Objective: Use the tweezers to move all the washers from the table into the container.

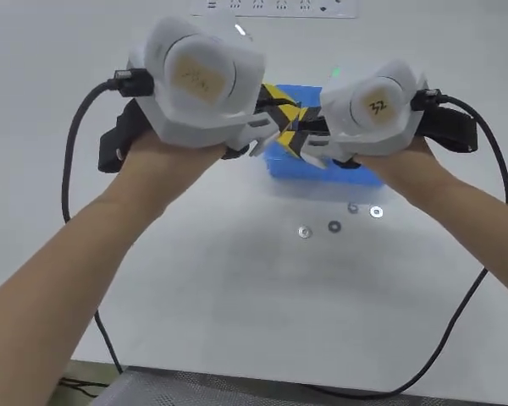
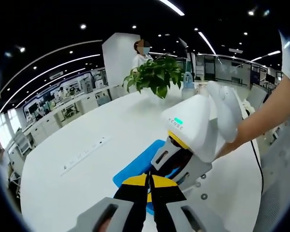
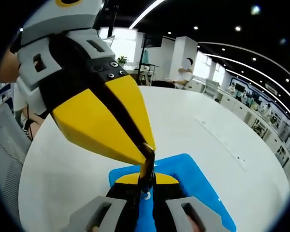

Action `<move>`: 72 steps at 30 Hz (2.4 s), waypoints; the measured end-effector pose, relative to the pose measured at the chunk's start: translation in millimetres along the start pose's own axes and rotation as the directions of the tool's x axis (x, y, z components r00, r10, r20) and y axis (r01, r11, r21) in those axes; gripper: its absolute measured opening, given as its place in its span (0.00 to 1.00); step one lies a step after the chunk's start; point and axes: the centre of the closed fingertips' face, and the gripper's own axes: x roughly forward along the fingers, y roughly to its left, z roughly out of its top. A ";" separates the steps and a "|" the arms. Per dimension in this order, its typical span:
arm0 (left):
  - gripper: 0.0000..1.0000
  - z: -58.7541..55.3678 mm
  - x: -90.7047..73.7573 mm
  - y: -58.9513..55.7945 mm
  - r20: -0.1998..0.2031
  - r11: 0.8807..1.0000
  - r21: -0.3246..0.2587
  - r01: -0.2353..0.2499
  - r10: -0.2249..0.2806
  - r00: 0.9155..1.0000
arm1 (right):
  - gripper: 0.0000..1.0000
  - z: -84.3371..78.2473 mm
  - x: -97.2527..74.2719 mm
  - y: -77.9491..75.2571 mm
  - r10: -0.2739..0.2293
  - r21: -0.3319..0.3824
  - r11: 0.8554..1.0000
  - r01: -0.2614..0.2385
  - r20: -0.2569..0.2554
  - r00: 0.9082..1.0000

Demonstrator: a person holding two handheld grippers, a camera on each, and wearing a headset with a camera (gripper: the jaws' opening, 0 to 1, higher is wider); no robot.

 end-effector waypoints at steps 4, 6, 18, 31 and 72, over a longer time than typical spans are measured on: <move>0.00 -0.4 2.1 0.2 -0.009 1.000 0.021 0.004 -0.004 1.000 | 0.05 -0.7 -0.3 1.0 0.003 -0.002 1.000 -0.003 -0.015 1.000; 0.00 1.6 -0.4 -1.7 -0.012 0.999 0.035 0.011 -0.010 1.000 | 0.05 1.5 -2.9 2.2 -0.004 -0.002 1.000 0.004 -0.013 1.000; 0.00 36.7 -47.4 -22.8 0.072 0.997 0.078 -0.003 -0.003 0.997 | 0.06 39.7 -51.3 21.6 -0.082 -0.010 0.996 0.083 0.057 0.995; 0.00 26.9 -75.9 -63.8 0.067 0.990 0.131 0.045 -0.054 0.996 | 0.07 45.0 -88.7 69.1 -0.106 0.009 0.994 0.105 0.075 0.992; 0.00 -27.0 -47.8 -99.3 -0.030 0.980 0.098 0.171 -0.169 0.985 | 0.05 -26.3 -70.2 100.8 -0.019 0.128 0.991 0.024 -0.040 0.999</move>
